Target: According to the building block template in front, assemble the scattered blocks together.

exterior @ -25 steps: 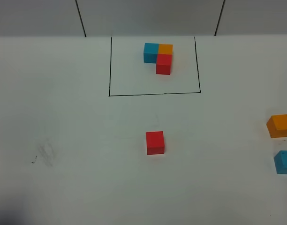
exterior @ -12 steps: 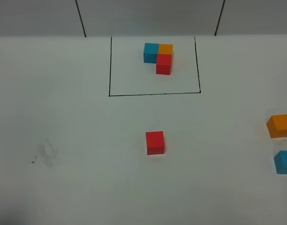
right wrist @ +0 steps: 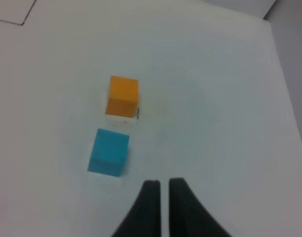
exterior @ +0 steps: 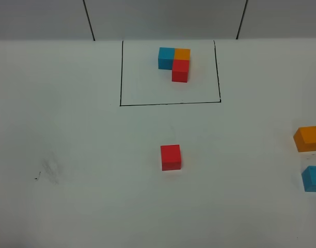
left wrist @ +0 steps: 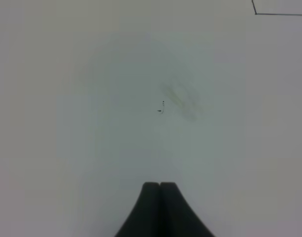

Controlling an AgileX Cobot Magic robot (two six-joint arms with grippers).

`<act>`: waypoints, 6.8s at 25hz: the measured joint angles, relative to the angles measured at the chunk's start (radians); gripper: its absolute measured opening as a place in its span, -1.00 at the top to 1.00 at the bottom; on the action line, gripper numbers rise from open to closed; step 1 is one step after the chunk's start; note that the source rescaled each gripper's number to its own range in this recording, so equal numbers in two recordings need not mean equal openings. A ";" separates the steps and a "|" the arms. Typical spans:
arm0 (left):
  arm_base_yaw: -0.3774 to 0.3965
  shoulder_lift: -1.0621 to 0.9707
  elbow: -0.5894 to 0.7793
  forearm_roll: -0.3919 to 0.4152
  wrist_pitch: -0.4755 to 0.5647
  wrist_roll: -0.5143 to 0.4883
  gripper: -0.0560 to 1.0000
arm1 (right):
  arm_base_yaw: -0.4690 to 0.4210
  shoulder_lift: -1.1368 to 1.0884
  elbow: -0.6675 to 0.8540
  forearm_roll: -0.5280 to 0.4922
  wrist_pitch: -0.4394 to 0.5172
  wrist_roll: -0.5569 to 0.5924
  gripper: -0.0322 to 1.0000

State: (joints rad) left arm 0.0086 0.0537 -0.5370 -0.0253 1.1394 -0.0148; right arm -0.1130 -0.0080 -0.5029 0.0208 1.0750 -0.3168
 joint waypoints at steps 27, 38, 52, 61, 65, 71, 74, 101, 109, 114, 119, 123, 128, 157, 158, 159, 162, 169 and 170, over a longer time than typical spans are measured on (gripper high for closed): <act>-0.001 -0.059 0.031 0.005 -0.055 0.007 0.89 | 0.000 0.000 0.000 0.000 0.000 0.000 0.93; -0.001 -0.059 0.031 0.005 -0.055 0.008 0.89 | 0.000 0.000 0.000 0.000 0.000 0.000 0.93; -0.001 -0.059 0.031 0.005 -0.055 0.008 0.89 | 0.000 0.000 0.000 0.000 0.000 0.000 0.93; -0.001 -0.059 0.031 0.005 -0.056 0.008 0.89 | 0.000 0.000 0.000 0.000 0.000 0.000 0.93; -0.001 -0.059 0.031 0.005 -0.056 0.008 0.89 | 0.000 0.000 0.000 0.000 0.000 0.000 0.93; -0.001 -0.059 0.031 0.005 -0.056 0.008 0.89 | 0.000 0.000 0.000 0.000 0.000 0.000 0.93; -0.001 -0.059 0.031 0.005 -0.056 0.008 0.89 | 0.000 0.000 0.000 0.000 0.000 0.000 0.93; -0.001 -0.059 0.031 0.005 -0.056 0.008 0.89 | 0.000 0.000 0.000 0.000 0.000 0.000 0.93; -0.001 -0.059 0.031 0.005 -0.056 0.008 0.89 | 0.000 0.000 0.000 -0.002 0.000 0.011 0.69; -0.001 -0.059 0.031 0.005 -0.056 0.008 0.89 | 0.000 0.000 0.000 -0.003 0.000 0.011 -0.15; -0.001 -0.059 0.031 0.005 -0.056 0.008 0.89 | 0.000 0.000 0.000 -0.003 0.000 0.011 -0.90; -0.001 -0.059 0.031 0.005 -0.056 0.008 0.89 | 0.000 0.000 0.000 0.000 -0.001 0.020 -0.98; -0.001 -0.059 0.031 0.005 -0.056 0.008 0.89 | 0.000 0.010 -0.014 0.013 -0.002 0.048 -0.85; -0.001 -0.059 0.031 0.005 -0.056 0.008 0.89 | 0.000 1.054 -0.119 0.395 -0.427 -0.175 -0.79; -0.001 -0.059 0.031 0.005 -0.056 0.008 0.89 | 0.000 1.088 -0.119 0.401 -0.448 -0.187 -0.79; -0.001 -0.059 0.031 0.005 -0.056 0.008 0.89 | 0.000 1.116 -0.119 0.409 -0.467 -0.196 -0.79; -0.001 -0.059 0.031 0.005 -0.056 0.008 0.89 | 0.022 1.203 -0.119 0.415 -0.537 -0.206 -0.79; -0.001 -0.059 0.031 0.005 -0.056 0.008 0.89 | 0.098 1.372 -0.158 0.419 -0.663 -0.208 -0.79; -0.001 -0.059 0.031 0.005 -0.056 0.008 0.89 | 0.098 1.394 -0.170 0.416 -0.663 -0.208 -0.79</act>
State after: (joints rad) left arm 0.0077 -0.0057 -0.5055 -0.0198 1.0830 -0.0065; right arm -0.0150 1.3863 -0.6730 0.4371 0.4118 -0.5251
